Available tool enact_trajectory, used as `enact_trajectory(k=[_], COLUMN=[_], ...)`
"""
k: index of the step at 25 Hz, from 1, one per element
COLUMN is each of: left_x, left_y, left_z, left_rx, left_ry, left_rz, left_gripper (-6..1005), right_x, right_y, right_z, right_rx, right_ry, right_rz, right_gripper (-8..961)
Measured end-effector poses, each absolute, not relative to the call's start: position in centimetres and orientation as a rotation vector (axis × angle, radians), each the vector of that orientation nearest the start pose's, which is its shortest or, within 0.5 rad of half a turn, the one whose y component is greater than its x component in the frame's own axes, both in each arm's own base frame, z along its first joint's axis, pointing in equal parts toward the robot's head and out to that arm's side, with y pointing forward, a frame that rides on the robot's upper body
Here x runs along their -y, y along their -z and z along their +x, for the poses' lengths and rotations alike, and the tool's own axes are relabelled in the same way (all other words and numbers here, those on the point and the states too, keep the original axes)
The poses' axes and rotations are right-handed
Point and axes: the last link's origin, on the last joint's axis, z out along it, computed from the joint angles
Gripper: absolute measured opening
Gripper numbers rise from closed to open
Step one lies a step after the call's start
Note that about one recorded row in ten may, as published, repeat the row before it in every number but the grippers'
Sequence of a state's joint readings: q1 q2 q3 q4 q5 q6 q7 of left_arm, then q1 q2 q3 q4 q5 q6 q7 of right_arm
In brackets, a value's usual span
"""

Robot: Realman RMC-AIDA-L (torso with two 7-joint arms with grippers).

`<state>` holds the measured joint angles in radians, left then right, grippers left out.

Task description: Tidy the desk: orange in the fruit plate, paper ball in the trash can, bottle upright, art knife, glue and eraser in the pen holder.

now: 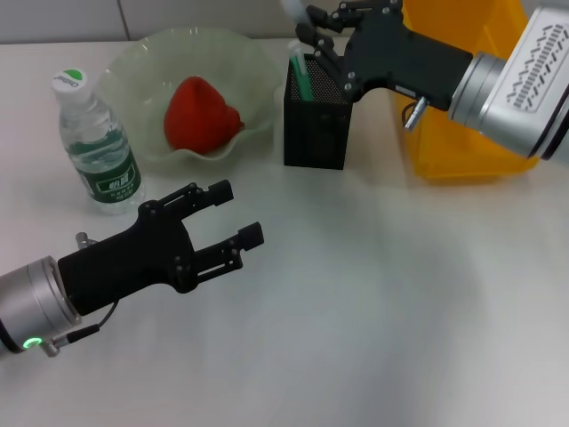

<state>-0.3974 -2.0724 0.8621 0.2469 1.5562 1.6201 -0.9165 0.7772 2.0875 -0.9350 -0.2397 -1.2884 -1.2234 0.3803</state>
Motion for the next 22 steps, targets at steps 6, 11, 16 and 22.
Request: enact_trajectory(k=[6, 11, 16, 22], left_x=[-26.3, -26.3, -26.4, -26.4], left_y=[4.2, 4.1, 4.0, 4.0], left_z=[-28.1, -28.1, -28.0, -28.0], left_rx=[0.565, 0.565, 0.560, 0.559], left_ry=[1.121, 1.121, 1.124, 1.125], left_rz=[-2.520, -2.520, -2.522, -2.521], left_gripper=[768, 768, 768, 768], right_x=[-39.9, -40.1, -40.1, -40.0], right_y=[4.6, 4.7, 4.7, 4.6], right_z=[18.8, 19.2, 19.4, 19.6], right_rx=[0.093, -0.050, -0.132, -0.176], right_ry=[-0.807, -0.825, -0.846, -0.868], right_rz=[-2.320, -2.335, -2.340, -2.335], right_gripper=[217, 229, 240, 254])
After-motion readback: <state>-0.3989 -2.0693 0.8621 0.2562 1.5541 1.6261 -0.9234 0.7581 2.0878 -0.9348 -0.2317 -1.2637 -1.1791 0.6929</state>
